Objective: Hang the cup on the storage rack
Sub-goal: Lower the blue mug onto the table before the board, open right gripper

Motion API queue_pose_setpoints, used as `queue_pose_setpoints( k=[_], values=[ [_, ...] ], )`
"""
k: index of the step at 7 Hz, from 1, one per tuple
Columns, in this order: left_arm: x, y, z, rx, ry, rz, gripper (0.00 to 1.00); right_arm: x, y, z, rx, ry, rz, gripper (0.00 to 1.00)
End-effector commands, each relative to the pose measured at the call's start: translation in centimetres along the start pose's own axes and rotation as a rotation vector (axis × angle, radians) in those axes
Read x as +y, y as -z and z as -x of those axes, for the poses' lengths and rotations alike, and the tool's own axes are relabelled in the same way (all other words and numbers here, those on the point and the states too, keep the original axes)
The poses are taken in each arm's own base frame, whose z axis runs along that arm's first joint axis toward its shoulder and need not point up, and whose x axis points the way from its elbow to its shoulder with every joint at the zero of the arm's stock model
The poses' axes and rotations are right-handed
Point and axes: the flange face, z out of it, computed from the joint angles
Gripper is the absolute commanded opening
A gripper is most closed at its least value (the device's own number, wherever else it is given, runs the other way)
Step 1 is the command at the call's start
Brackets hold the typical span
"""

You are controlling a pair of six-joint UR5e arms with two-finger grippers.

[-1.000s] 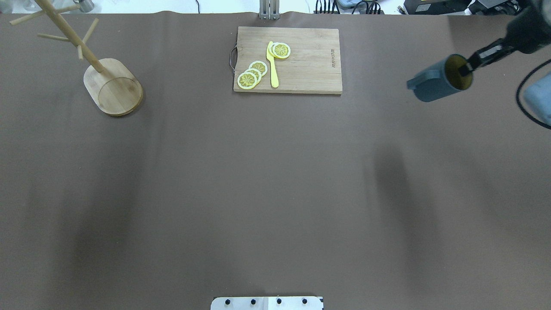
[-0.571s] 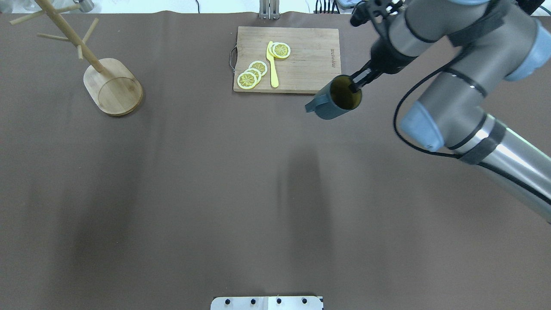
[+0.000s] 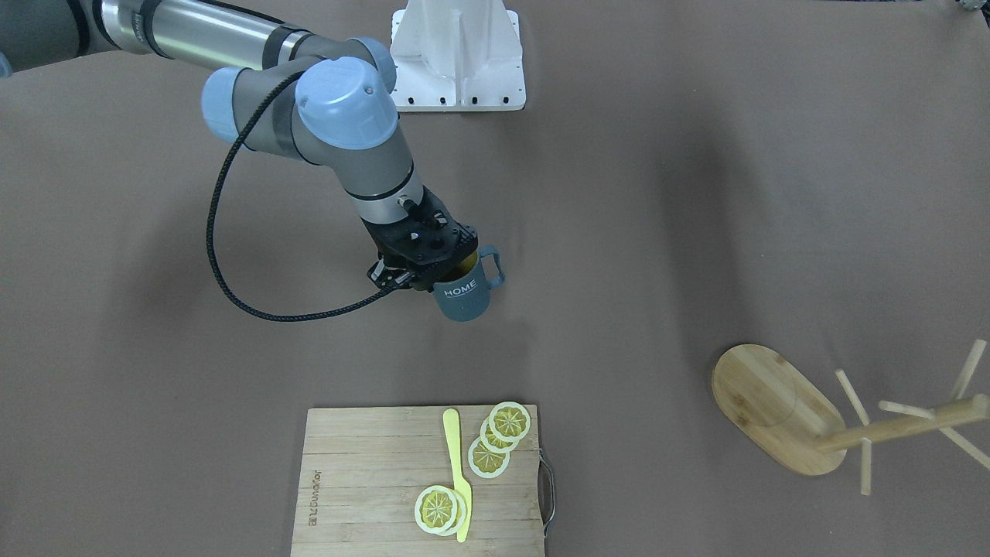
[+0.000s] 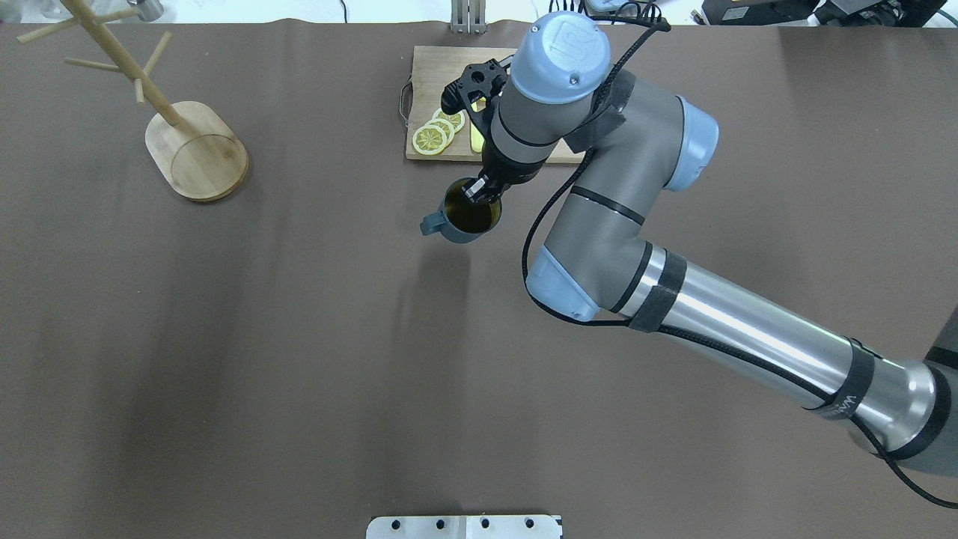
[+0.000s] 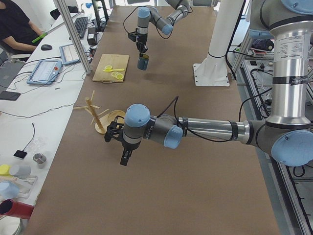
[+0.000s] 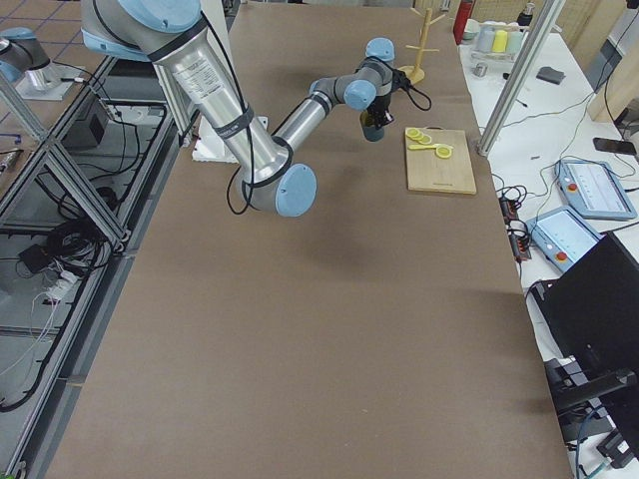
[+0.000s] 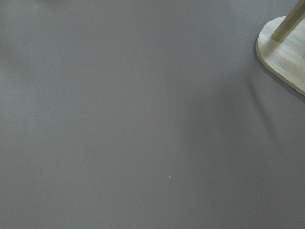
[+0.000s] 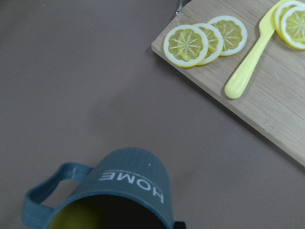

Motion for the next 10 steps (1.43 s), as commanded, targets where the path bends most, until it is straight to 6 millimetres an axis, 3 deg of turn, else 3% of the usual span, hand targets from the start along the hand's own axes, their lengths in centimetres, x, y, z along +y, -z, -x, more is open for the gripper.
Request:
queue_pose_setpoints(
  k=[1,3,5,9,10],
  values=[
    [0.2,-0.3,0.3,0.0,0.005,0.006,0.99,-1.1,-1.5,1.5,0.026,-0.02,0.046,0.0],
    [0.3,-0.5,0.5,-0.001,0.008,0.009,0.99,-2.2,0.1,3.1,0.054,-0.051,0.118,0.0],
    [0.3,-0.5,0.5,-0.001,0.009,0.01,0.99,-0.7,-2.4,4.2,0.06,-0.029,0.162,0.0],
    [0.3,-0.6,0.6,-0.002,0.01,0.013,0.99,1.0,-4.6,4.7,0.097,0.101,0.171,0.0],
    [0.3,-0.6,0.6,-0.002,0.009,0.011,0.99,1.3,-4.9,5.4,0.087,0.094,0.165,0.27]
  ],
)
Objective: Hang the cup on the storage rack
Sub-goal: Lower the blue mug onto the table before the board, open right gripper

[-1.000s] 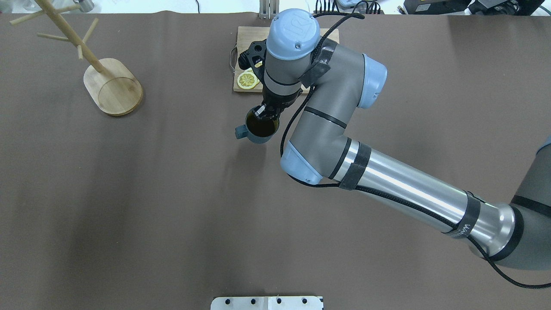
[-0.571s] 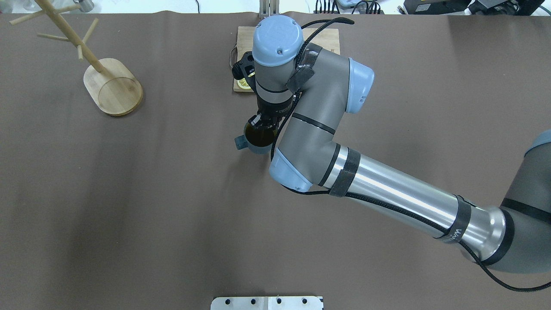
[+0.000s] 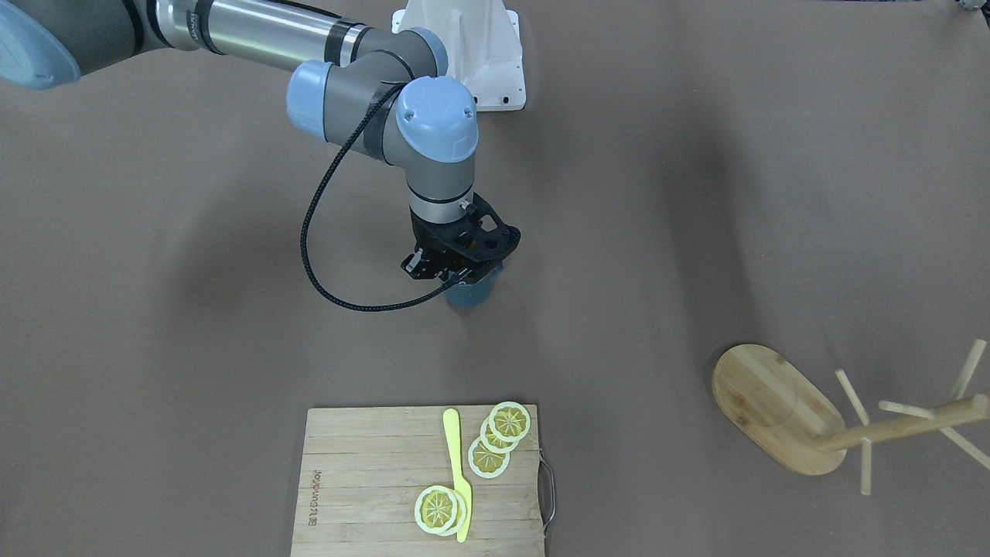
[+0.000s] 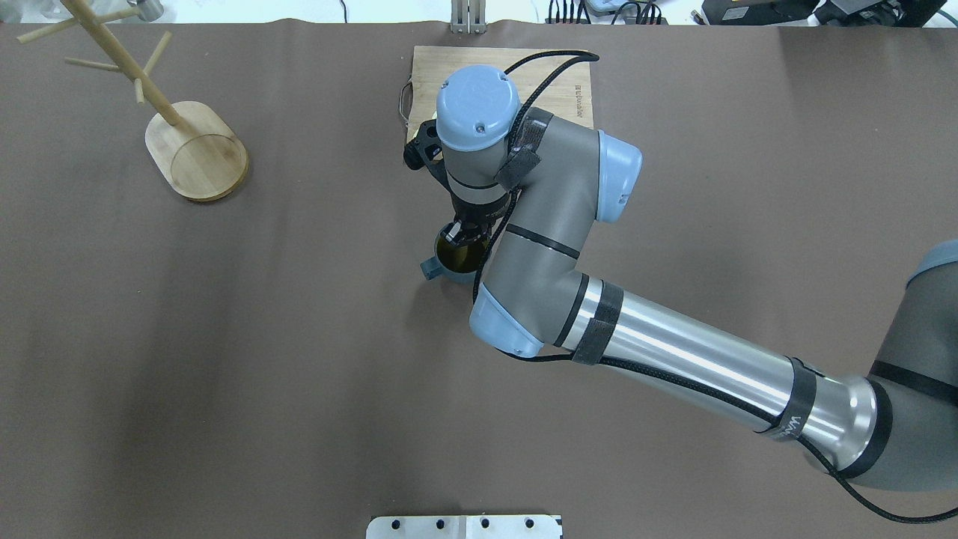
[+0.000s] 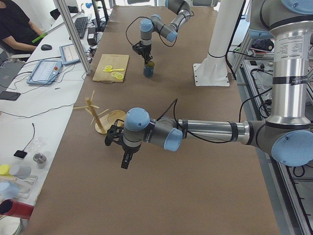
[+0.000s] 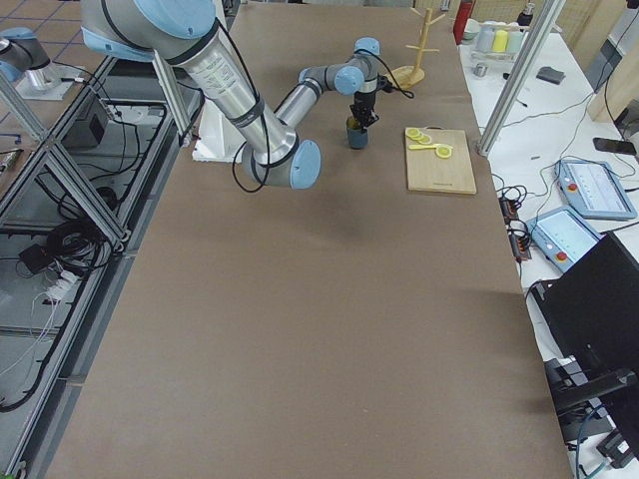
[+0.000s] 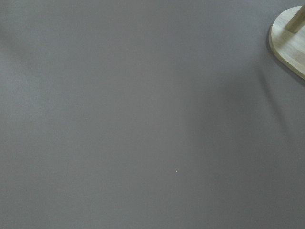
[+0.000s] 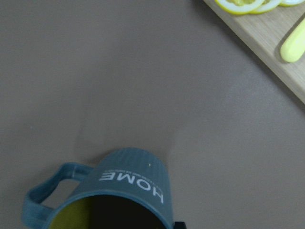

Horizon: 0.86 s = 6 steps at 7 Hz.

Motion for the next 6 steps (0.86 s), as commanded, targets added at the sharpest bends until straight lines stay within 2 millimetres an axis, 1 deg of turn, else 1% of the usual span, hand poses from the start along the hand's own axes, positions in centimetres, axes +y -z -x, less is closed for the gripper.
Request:
queue_pose_setpoints(
  k=[1,2,3,4,6],
  values=[
    [0.0,0.0,0.0,0.0,-0.001,-0.001,0.99,0.5,-0.9,0.9,-0.01,-0.011,-0.034,0.99],
    [0.0,0.0,0.0,0.002,-0.001,-0.001,0.99,0.7,-1.4,0.8,-0.03,-0.016,-0.072,1.0],
    [0.0,0.0,0.0,0.0,-0.001,-0.001,0.99,0.6,-1.0,0.2,-0.032,-0.027,-0.075,1.0],
    [0.0,0.0,0.0,0.0,-0.002,-0.002,0.99,0.2,-0.2,-0.8,-0.042,-0.039,-0.079,1.0],
    [-0.1,0.2,-0.2,0.002,-0.005,-0.005,0.99,-0.6,3.1,-3.4,-0.074,-0.062,-0.11,1.0]
  ],
)
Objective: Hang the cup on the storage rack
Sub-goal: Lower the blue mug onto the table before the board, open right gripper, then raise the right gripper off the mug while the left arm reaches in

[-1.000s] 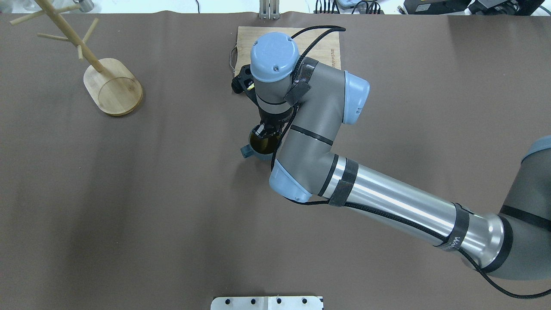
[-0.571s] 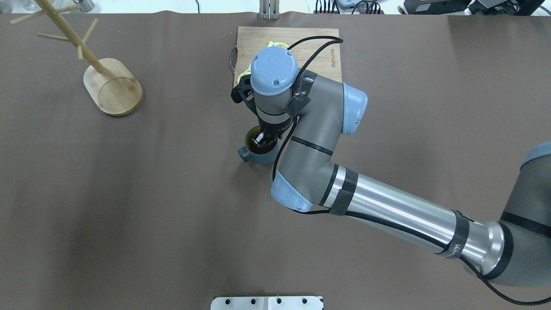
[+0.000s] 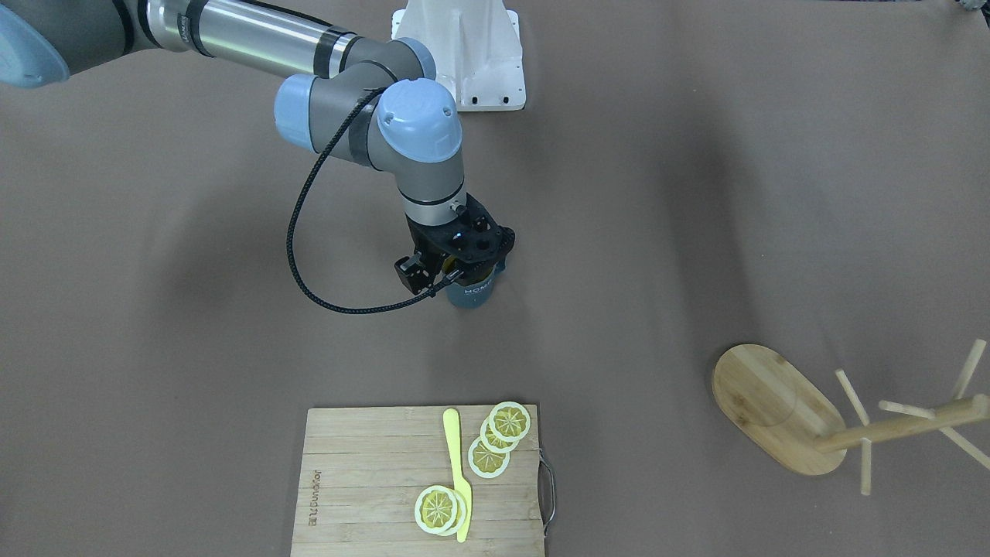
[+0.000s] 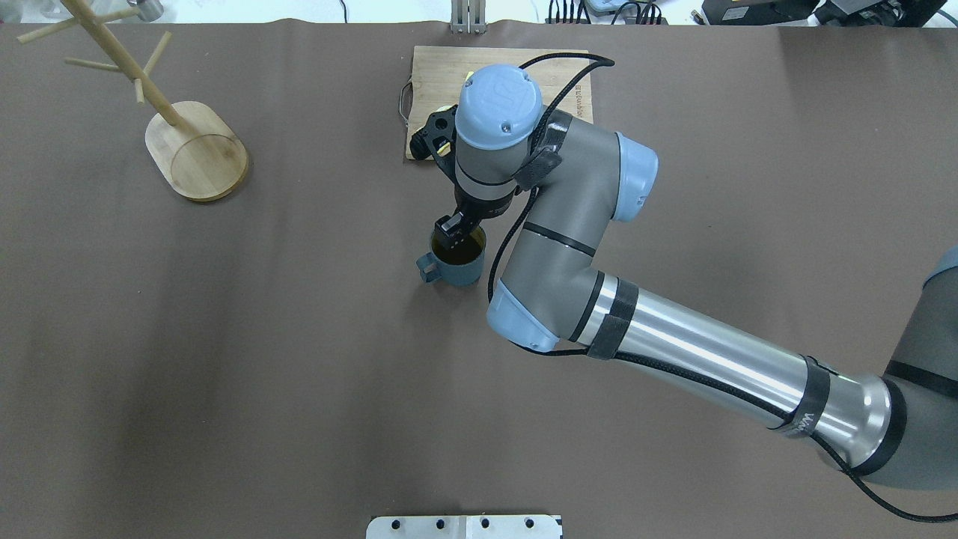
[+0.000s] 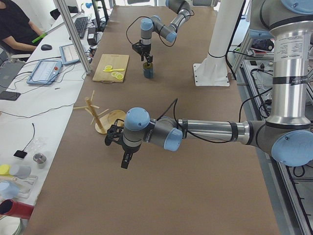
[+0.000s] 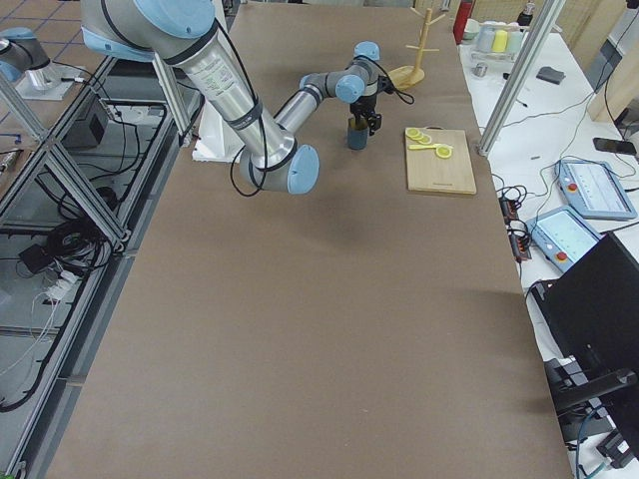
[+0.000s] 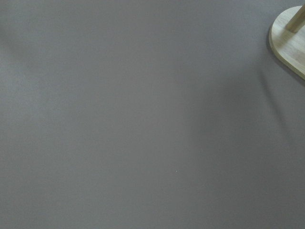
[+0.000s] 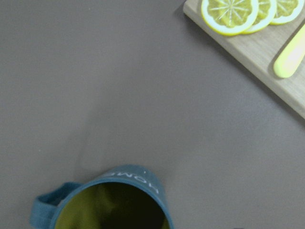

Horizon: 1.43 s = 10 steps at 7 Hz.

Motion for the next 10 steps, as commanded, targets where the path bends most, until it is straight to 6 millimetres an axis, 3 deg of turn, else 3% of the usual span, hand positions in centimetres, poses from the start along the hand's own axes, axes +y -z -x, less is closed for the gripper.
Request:
queue_pose_setpoints(
  k=[1,3,5,6,7,9,10],
  values=[
    [0.0,0.1,0.0,0.0,-0.001,-0.003,0.99,-0.9,3.7,-2.0,-0.015,-0.019,-0.044,1.0],
    [-0.6,0.9,-0.8,0.004,-0.05,-0.058,0.99,-1.4,6.4,-5.7,-0.024,-0.065,-0.047,1.0],
    [-1.0,2.2,-3.4,0.145,-0.11,-0.102,0.99,-0.6,8.0,-12.1,-0.062,-0.139,-0.028,1.0],
    [0.9,3.4,-4.9,0.187,-0.113,-0.113,0.99,0.6,8.1,-15.9,-0.062,-0.172,-0.016,1.0],
    [0.3,5.0,-9.3,0.236,-0.028,-0.113,0.99,1.9,7.4,-17.9,-0.057,-0.194,-0.004,1.0],
    [0.3,6.4,-17.8,0.313,0.012,-0.076,0.98,2.9,6.7,-19.2,-0.048,-0.215,0.014,1.0],
    [0.5,6.4,-21.9,0.35,0.025,-0.043,0.98,4.5,5.3,-20.5,-0.034,-0.232,0.036,1.0]
  ],
)
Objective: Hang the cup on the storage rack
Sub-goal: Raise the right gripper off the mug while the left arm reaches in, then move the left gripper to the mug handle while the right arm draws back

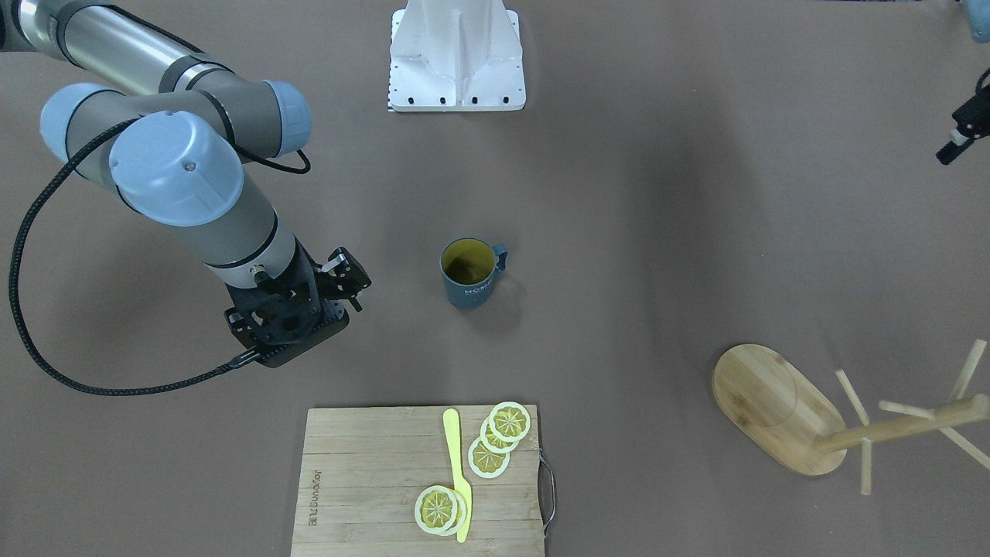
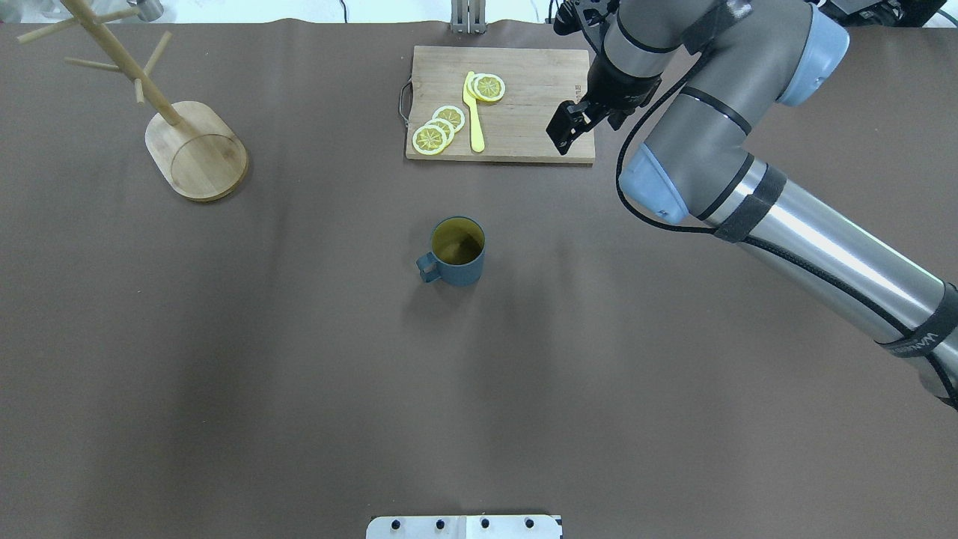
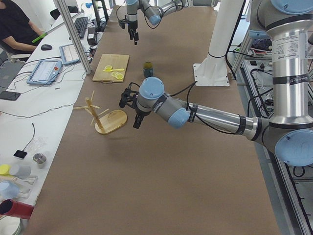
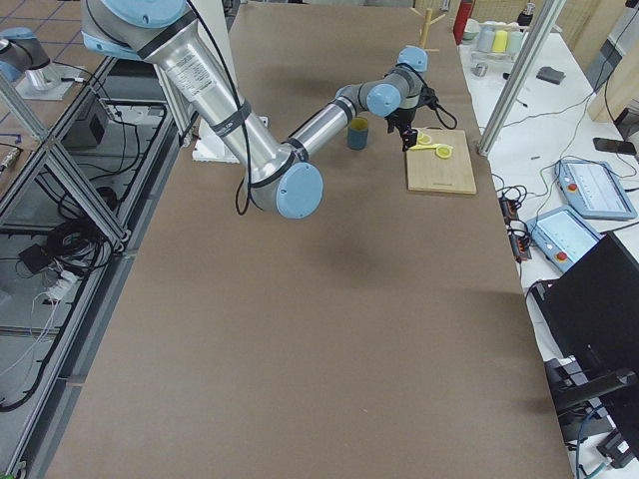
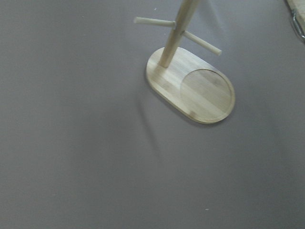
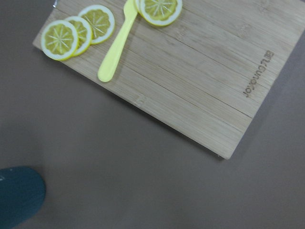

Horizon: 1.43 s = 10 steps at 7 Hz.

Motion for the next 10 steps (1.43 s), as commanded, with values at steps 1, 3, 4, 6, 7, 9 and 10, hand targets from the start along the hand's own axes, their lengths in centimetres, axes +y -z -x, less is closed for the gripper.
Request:
queue_pose_setpoints(
  k=[1,3,4,6,7,9,10],
  values=[
    [0.4,-1.7,-7.8,0.089,-0.013,0.03,0.98,2.0,-1.9,-2.9,0.016,-0.03,0.033,1.0],
    [0.3,-3.0,-11.1,0.173,-0.048,0.008,0.97,4.6,-1.3,-6.0,0.005,-0.009,-0.017,1.0],
    [-0.6,-4.2,-13.8,0.21,-0.066,0.021,0.97,4.6,-1.1,-6.2,0.01,-0.036,-0.013,1.0],
    [-3.2,-8.3,-17.8,0.238,-0.095,0.039,0.97,6.6,-2.0,-7.8,-0.034,-0.054,0.006,0.9],
    [-3.9,-10.3,-18.4,0.218,-0.103,0.03,0.97,6.6,-1.6,-8.2,-0.041,-0.058,0.004,0.91],
    [-5.7,-14.9,-24.3,0.19,-0.194,-0.05,0.97,6.1,0.7,-11.4,-0.017,-0.093,-0.025,0.91],
    [-5.0,-17.4,-27.0,0.181,-0.27,-0.073,0.97,5.9,2.5,-13.3,0.001,-0.145,-0.012,0.95]
  ],
)
